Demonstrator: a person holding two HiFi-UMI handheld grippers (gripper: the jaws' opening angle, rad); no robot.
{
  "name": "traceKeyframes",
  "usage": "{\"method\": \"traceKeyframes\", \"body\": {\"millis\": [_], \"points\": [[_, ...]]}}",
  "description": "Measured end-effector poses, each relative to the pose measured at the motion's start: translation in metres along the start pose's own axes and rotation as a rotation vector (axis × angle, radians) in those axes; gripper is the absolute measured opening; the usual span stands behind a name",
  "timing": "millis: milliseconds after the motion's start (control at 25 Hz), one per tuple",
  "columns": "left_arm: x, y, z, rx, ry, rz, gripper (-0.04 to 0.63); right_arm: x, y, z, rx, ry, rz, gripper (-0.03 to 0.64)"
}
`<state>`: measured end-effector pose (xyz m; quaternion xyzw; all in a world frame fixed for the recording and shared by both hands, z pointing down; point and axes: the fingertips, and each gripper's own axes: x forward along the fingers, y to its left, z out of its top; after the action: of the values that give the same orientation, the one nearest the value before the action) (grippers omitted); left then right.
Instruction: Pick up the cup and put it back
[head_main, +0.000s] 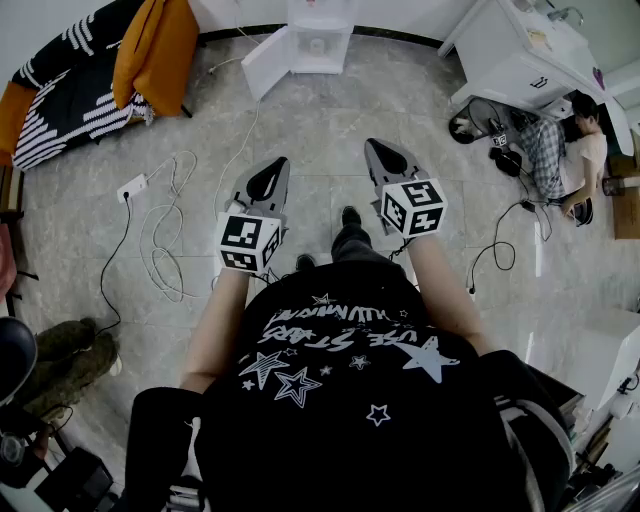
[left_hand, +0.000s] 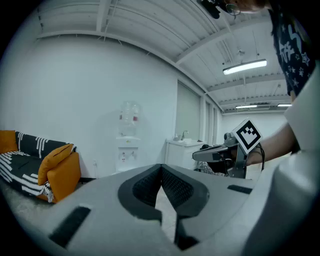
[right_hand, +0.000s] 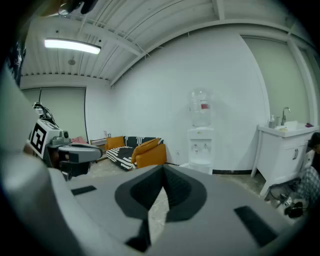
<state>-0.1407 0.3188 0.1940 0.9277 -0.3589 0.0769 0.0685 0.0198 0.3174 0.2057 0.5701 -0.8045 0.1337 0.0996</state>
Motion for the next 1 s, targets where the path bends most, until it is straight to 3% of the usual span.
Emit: {"method": "traceKeyframes", "body": {"millis": [240,560,800,840,920,1000], "points": [[-0.009,0.004,-0.01,0.004,0.027,0.044,0.009,-0.004,0.003,-0.009,0.007,0.01,0.003,0.005],[-0.016,0.004,-0.022,-0.017,0.041,0.043,0.009,-0.011,0.001,-0.016,0.02,0.005,-0.011,0.005],[-0.003,0.005,-0.023,-0.033,0.025,0.053,0.009,-0.013,-0.025,-0.022,0.072,-0.023,-0.053,0.008],[0.001,0.007,-0.023,-0.03,0.029,0.056,0.009,-0.009,-0.031,-0.022,0.089,-0.027,-0.052,0.026],[0.011,0.012,-0.023,-0.03,0.041,0.067,0.009,0.003,-0.043,-0.023,0.118,-0.026,-0.043,0.13],[0.023,0.018,-0.025,-0.036,0.056,0.08,0.009,0.015,-0.057,-0.025,0.128,-0.02,-0.037,0.176]]}}
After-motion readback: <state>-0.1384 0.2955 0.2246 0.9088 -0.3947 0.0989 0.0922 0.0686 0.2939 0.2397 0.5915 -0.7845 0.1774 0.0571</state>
